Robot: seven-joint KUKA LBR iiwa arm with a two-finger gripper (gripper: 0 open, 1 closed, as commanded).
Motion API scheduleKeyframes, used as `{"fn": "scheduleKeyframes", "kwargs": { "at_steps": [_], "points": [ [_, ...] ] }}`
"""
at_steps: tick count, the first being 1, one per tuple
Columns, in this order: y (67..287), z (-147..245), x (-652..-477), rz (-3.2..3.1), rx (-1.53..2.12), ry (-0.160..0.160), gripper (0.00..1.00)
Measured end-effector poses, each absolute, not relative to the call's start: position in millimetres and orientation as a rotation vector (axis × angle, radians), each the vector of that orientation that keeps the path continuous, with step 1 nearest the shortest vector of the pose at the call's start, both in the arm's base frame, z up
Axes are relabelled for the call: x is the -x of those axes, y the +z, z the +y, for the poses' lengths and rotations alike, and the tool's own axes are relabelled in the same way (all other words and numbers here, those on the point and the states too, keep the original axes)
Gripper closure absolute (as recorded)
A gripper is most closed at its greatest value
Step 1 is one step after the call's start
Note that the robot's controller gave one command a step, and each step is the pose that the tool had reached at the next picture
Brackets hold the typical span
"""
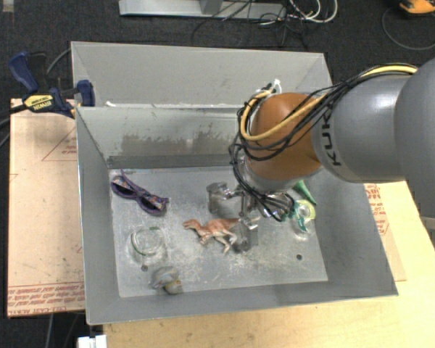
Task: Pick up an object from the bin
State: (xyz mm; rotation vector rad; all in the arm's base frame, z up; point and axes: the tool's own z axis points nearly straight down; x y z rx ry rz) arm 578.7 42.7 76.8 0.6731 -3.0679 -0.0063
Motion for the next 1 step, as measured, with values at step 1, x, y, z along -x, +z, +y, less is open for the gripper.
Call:
{"fn": "scheduleKeyframes", "kwargs": {
  "at_steps": [1],
  "points": [
    [70.7, 89.5, -577.3, -2.937, -1.141, -0.006, 1.0]
  ]
}}
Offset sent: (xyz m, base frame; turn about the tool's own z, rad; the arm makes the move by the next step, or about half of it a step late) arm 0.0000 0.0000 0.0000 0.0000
